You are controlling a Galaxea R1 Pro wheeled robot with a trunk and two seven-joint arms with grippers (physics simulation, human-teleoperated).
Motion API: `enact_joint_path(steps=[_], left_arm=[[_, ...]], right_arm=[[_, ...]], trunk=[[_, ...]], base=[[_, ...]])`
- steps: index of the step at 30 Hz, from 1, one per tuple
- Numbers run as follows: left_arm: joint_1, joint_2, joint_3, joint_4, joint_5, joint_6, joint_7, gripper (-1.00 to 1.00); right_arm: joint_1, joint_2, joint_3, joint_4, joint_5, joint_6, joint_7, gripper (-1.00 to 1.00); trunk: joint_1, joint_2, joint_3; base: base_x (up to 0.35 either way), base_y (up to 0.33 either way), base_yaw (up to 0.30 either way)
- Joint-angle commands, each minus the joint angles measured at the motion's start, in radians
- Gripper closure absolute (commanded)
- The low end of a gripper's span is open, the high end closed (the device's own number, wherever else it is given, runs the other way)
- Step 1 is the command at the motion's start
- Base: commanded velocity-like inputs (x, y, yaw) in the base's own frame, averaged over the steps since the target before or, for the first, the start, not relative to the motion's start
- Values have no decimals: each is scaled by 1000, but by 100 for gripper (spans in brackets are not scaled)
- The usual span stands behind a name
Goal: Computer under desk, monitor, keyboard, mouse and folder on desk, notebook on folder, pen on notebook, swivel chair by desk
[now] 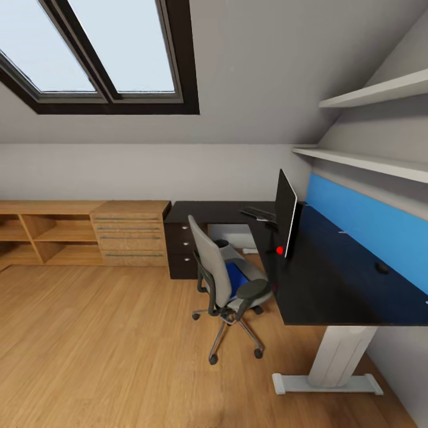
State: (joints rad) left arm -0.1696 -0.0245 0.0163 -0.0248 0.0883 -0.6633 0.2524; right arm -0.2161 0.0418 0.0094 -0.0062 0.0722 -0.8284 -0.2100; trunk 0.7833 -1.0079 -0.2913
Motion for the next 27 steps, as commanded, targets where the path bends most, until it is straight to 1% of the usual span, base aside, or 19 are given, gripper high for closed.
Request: enact_joint_path(steps=[1,14,27], left_arm=[[-1,0,1,0,7,-3,-2,-100],[-1,-2,1,0,6,-4,-2,-100],[-1,-2,0,0,6,-3,-2,-100]], right_arm=[[-1,-2,1,1,8,0,-9,-100],[0,0,-3,27,6,2,-10,-100],[0,-1,-3,28,6,2,-11,-100]], trunk=[[4,-8,-5],[54,-99,-45],[104,-190,-86]], base=[[0,0,3],[0,0,0],[0,0,0]])
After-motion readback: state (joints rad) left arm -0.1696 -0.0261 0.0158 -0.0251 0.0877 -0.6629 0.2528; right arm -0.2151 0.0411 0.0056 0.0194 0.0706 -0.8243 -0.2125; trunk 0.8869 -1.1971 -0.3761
